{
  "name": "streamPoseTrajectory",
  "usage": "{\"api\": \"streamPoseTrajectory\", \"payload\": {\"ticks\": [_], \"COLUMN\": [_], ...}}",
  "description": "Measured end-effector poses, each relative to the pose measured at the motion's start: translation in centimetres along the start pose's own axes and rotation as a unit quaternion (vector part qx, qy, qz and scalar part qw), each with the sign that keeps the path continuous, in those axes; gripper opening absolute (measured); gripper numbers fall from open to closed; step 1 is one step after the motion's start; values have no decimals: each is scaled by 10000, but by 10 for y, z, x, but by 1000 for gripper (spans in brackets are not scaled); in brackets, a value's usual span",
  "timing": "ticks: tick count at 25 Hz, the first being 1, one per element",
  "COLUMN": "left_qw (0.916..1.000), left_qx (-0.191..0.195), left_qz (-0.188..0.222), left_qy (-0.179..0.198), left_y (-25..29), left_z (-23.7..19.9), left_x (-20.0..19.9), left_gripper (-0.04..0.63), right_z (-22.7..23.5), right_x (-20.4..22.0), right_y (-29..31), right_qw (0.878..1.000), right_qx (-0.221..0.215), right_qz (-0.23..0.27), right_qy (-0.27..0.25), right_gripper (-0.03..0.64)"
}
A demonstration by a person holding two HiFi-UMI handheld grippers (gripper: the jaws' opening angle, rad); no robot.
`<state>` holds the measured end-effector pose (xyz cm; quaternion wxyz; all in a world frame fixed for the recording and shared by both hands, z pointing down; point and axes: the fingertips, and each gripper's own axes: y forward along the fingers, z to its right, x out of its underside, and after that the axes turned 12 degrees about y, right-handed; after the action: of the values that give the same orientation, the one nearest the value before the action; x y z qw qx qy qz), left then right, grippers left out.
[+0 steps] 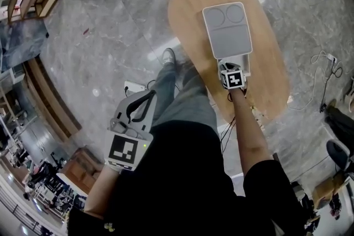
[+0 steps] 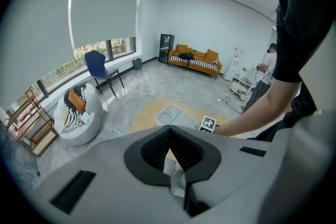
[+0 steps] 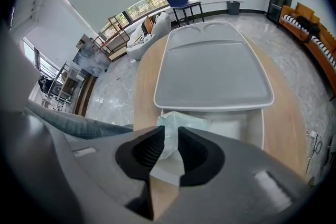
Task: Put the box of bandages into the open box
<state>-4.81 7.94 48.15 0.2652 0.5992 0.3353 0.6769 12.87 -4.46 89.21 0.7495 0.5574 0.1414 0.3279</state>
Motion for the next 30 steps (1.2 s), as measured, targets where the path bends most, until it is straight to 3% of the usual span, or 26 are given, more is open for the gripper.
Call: {"api": "streamPoseTrajectory", "payload": {"ticks": [3,7,12,18,24,28,30], "left_qw": [9999,9998,9998,9997,9993,9992,9989], "left_qx": [-31,43,65,100,133,108,151], "left_qz": [51,159,196,208,317,356,439], "left_qy": [-110,119,70,106,158,-122,12], "left_y": [-3,-7,-7,-10,-11,-13,-13], "left_z": [-4,-7,-12,-13,-13,-15,-17], "left_x": [-4,-8,-11,-7,-9,-17,-20], "left_gripper": [12,12,12,12,12,12,12], "right_z": [-2,-6,-6,-10,-15,-24,-29], "right_x": [1,0,-1,-3,-3,-8,-16], "right_y": [-4,-13,-13,-14,-21,-32,-42], "right_qw": [10000,9999,9998,9995,9994,9994,9990], "right_qx": [31,50,78,131,132,37,16], "right_qz": [-33,-3,-31,83,133,254,370], "right_qy": [35,101,187,264,283,246,237], "right_gripper": [98,117,158,252,258,256,256]}}
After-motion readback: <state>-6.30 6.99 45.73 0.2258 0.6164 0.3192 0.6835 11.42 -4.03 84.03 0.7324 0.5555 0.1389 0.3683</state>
